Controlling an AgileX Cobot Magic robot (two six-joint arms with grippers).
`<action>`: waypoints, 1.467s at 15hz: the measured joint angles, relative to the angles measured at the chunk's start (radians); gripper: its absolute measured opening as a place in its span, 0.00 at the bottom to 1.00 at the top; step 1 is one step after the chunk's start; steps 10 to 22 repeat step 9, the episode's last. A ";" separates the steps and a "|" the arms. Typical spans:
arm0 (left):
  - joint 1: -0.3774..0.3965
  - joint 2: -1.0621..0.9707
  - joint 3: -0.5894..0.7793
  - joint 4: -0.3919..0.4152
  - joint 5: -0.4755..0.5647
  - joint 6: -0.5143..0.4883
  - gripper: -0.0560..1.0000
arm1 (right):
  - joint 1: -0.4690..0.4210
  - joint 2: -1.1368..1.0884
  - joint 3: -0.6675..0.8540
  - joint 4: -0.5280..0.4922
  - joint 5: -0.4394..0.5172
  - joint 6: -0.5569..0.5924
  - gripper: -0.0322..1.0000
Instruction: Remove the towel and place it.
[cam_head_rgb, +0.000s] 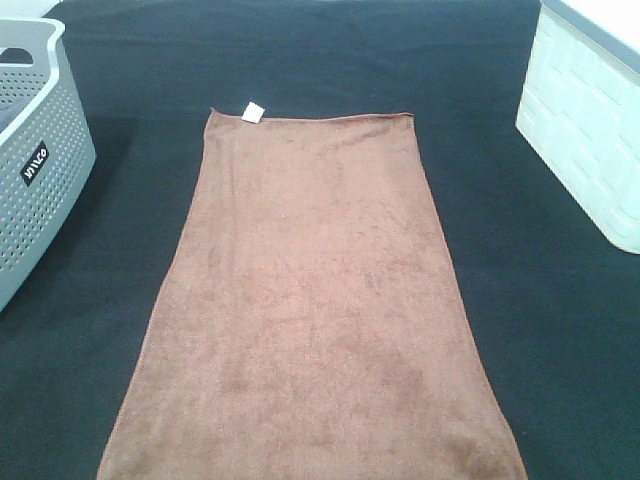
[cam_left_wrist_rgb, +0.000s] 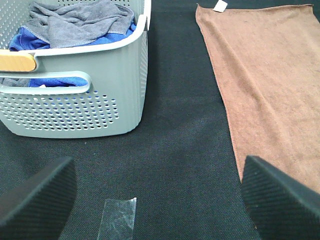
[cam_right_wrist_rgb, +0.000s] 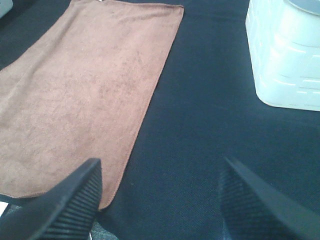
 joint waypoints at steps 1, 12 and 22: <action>0.000 0.000 0.000 0.000 0.000 0.000 0.85 | 0.000 0.000 0.002 0.000 -0.002 0.000 0.63; 0.000 0.000 0.000 -0.003 0.000 0.000 0.85 | 0.000 0.000 0.002 0.000 -0.007 0.000 0.63; 0.000 0.000 0.000 -0.003 0.000 0.000 0.85 | 0.000 0.000 0.002 0.000 -0.007 0.000 0.63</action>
